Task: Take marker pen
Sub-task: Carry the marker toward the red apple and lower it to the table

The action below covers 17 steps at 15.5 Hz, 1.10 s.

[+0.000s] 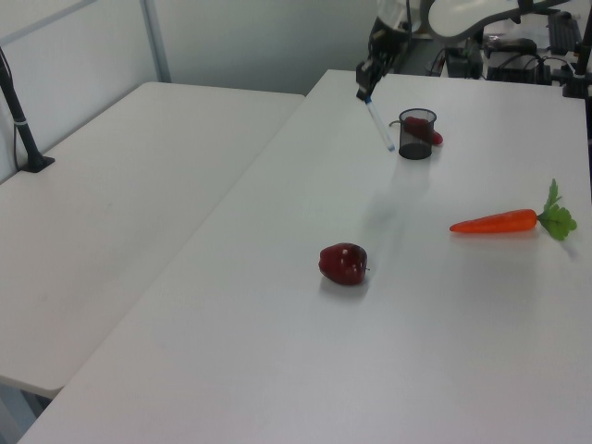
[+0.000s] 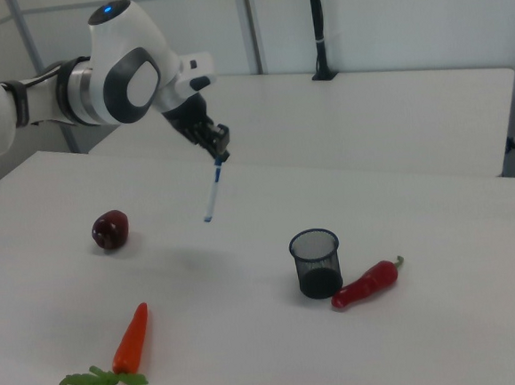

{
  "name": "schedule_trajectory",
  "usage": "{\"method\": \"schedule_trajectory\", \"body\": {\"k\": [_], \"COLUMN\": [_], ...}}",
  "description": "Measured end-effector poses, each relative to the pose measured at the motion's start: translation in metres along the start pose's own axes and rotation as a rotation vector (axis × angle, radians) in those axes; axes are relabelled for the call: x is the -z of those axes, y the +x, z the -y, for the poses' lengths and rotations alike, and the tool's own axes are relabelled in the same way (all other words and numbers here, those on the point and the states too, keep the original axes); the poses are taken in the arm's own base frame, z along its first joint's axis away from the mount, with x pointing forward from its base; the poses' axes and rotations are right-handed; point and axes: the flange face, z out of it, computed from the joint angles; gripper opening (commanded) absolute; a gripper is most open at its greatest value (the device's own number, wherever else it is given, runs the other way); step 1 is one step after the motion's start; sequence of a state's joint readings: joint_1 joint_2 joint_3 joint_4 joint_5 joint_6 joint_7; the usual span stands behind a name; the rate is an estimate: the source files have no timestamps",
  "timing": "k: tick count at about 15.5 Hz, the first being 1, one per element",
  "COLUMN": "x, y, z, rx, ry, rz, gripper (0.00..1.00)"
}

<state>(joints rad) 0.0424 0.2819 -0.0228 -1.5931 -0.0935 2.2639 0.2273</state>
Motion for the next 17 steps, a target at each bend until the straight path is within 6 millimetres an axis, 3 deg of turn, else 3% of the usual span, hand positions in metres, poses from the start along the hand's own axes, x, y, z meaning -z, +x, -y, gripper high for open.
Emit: {"method": "schedule_trajectory", "body": {"k": [6, 10, 13, 17], "x": [-0.040, -0.090, -0.111, -0.109], "y": [-0.043, -0.065, -0.071, -0.069], "z": [0.063, 0.080, 0.080, 0.081], "rx": [0.102, 0.133, 0.136, 0.136], "ry": [-0.014, -0.028, -0.036, -0.035], "rz": [0.200, 0.282, 0.312, 0.307], "gripper": [0.12, 0.15, 0.31, 0.69]}}
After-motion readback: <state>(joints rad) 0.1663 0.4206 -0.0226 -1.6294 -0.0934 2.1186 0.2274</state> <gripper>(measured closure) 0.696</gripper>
